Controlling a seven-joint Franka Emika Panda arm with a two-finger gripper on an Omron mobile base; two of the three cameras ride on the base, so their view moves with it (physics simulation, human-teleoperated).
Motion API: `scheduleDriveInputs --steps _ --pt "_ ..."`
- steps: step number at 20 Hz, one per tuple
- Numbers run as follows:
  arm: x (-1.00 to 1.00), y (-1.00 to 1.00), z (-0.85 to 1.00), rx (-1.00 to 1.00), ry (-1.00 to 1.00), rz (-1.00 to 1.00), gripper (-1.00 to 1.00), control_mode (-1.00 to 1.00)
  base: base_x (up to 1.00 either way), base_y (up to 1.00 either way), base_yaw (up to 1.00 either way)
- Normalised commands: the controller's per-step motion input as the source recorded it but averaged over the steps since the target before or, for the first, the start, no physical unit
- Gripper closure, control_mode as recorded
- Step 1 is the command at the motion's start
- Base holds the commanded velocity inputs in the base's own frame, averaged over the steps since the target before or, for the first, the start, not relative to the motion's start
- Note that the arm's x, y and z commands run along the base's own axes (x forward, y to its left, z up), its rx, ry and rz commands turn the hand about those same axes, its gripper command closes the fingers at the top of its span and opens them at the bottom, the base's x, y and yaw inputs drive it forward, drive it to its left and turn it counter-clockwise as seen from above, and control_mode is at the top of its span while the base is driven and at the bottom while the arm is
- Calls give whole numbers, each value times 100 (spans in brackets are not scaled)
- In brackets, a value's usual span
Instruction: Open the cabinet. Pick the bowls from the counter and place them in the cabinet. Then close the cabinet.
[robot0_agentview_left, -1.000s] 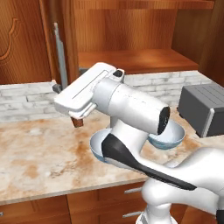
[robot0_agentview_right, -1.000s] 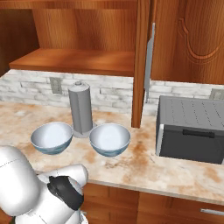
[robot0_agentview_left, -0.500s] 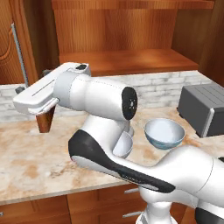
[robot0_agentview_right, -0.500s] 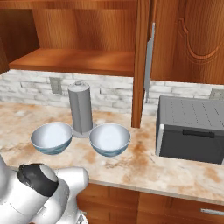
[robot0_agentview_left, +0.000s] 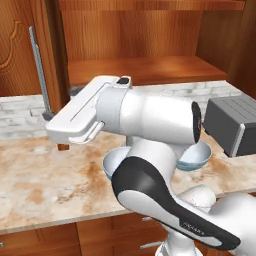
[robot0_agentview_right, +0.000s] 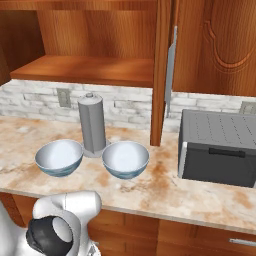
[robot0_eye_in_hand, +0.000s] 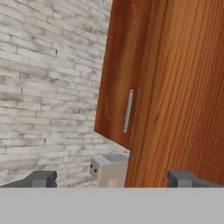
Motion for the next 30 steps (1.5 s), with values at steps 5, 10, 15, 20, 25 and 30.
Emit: scheduleDriveInputs --steps 5,10,15,20,25,30 --pt "-76 -43 7 -4 10 3 -100 -100 0 0 0" --pt "-36 -90 21 -2 4 0 -100 -100 0 0 0" --pt "-45 -99 22 2 0 -3 -100 -100 0 0 0" --pt "-16 -79 5 1 0 -10 -100 -100 0 0 0" --pt "-1 -71 0 0 0 -23 -100 -100 0 0 0" --pt "-9 -73 0 0 0 -23 -100 -100 0 0 0"
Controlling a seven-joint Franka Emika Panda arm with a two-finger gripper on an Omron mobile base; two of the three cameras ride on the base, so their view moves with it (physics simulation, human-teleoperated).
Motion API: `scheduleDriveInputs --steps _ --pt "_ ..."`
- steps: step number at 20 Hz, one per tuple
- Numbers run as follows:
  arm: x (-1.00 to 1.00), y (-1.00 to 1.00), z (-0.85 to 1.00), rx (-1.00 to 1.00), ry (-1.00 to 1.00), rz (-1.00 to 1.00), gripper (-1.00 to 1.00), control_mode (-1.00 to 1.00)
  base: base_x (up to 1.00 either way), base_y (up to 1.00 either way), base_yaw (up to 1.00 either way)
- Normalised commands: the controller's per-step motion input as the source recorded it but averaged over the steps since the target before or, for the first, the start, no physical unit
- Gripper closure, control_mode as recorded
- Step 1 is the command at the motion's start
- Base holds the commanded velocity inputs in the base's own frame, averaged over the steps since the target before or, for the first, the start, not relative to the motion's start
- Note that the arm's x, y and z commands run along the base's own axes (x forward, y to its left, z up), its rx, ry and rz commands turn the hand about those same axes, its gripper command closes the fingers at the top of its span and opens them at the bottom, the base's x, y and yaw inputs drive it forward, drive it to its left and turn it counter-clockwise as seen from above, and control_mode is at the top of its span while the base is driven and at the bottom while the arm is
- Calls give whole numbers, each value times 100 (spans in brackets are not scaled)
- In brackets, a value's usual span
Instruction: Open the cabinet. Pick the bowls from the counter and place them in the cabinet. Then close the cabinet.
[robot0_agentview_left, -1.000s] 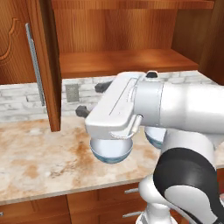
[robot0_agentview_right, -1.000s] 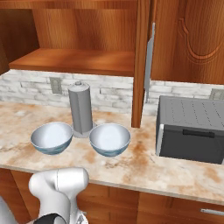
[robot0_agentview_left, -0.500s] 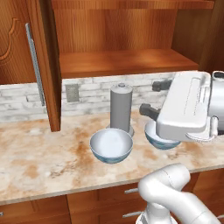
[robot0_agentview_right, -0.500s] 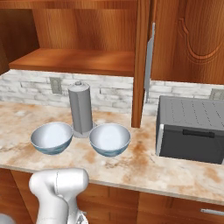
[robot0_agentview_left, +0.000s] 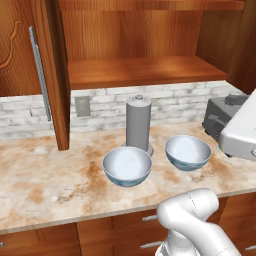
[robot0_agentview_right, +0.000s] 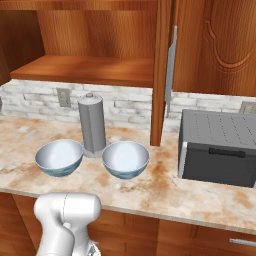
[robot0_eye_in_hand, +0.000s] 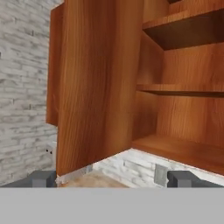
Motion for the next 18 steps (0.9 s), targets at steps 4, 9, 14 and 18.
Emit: scheduleDriveInputs --steps 4,9,14,18 --pt "-5 -54 0 0 0 -22 -100 -100 0 0 0" --pt "21 -8 0 0 18 -12 -100 -100 0 0 0" --pt "64 0 0 0 65 -1 -100 -100 0 0 0" --pt "14 -1 -5 0 62 -5 -100 -100 0 0 0"
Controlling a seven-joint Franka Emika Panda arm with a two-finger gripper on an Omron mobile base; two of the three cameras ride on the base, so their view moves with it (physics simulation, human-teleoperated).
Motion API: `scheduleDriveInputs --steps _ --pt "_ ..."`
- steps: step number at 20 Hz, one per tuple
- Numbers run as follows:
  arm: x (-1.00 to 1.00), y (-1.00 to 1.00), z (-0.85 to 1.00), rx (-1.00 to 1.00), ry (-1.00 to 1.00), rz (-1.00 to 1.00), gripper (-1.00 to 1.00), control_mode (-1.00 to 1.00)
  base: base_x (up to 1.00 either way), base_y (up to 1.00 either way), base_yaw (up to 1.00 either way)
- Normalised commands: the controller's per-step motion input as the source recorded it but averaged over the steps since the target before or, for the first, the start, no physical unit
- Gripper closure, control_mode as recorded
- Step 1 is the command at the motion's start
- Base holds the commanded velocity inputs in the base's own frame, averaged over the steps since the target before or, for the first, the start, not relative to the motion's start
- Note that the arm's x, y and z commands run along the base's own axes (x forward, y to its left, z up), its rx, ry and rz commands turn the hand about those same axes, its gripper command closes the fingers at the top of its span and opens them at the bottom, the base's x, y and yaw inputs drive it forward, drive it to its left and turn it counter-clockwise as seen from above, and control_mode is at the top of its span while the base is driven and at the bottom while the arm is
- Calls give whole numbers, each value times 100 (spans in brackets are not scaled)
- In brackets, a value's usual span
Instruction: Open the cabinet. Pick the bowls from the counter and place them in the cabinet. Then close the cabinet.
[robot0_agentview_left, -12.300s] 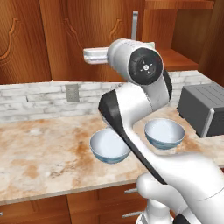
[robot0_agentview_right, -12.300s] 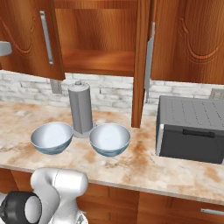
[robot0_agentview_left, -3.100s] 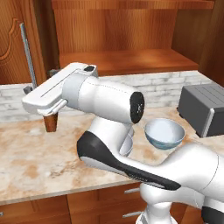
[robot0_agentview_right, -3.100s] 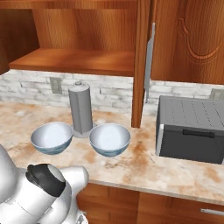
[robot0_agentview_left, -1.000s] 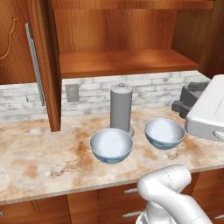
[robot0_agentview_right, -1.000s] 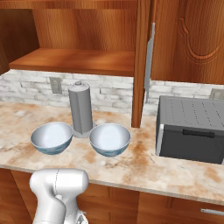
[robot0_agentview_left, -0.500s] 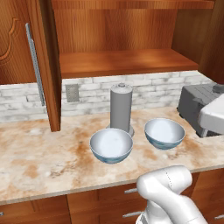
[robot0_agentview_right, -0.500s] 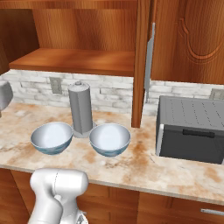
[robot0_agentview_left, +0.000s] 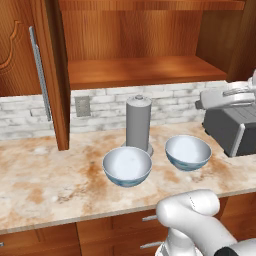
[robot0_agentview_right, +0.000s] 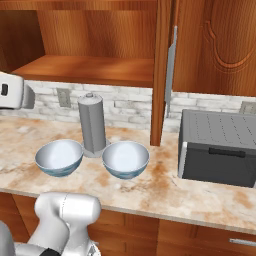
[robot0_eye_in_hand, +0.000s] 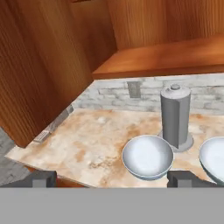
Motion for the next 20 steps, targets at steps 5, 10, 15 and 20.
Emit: scheduleDriveInputs --steps 5,10,15,20 --pt "-1 0 -38 0 15 -11 -100 -100 0 0 0" --pt "-2 0 -63 0 15 -20 -100 -100 0 0 0" --pt "3 -19 -62 0 10 -16 -100 -100 0 0 0" --pt "11 -29 -57 0 8 -8 -100 -100 0 0 0"
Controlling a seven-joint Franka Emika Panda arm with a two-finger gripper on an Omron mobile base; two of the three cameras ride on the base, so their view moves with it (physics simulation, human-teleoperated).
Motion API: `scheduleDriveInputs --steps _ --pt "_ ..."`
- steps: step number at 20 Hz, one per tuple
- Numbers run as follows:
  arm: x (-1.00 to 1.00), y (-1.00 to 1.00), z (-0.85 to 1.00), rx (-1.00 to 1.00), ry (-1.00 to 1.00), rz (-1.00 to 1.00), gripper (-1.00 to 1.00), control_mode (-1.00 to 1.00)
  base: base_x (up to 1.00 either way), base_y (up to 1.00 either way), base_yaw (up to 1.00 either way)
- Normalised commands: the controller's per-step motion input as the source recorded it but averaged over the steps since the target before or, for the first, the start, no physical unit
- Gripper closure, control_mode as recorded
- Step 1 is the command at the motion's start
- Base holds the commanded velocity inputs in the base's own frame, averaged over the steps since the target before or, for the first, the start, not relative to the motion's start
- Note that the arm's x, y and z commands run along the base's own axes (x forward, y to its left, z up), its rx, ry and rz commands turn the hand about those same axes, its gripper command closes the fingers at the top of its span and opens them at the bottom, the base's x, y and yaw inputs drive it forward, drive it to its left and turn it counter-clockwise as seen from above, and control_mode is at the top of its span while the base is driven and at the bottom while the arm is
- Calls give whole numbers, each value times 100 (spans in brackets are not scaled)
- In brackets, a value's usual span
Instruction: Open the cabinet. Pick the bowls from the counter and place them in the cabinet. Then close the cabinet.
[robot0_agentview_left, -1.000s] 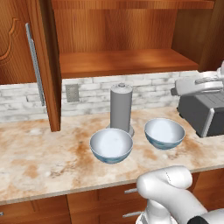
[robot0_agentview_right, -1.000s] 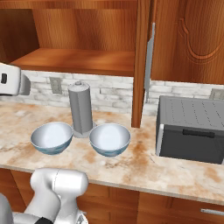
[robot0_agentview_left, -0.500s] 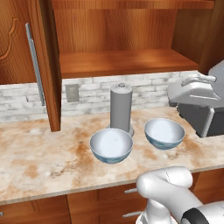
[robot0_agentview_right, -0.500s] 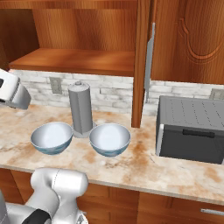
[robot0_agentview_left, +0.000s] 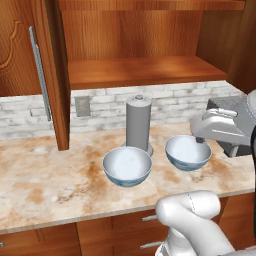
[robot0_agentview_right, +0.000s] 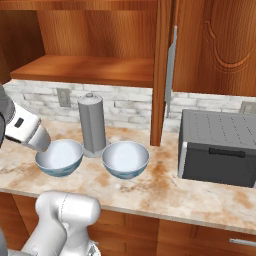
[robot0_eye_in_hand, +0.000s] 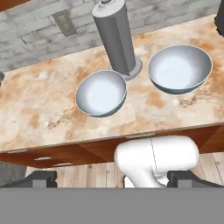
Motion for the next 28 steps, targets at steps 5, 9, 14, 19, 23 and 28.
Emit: scheduleDriveInputs --steps 5,9,14,19,23,28 --pt "34 -8 -61 0 19 -3 -100 -100 0 0 0" --pt "43 0 -39 2 8 0 -100 -100 0 0 0" --pt "24 0 -45 3 10 -4 -100 -100 0 0 0" --pt "3 4 -49 0 14 -14 -100 -100 0 0 0" --pt "17 0 -45 0 9 -16 -100 -100 0 0 0" --pt "34 0 -40 1 6 -16 -100 -100 0 0 0"
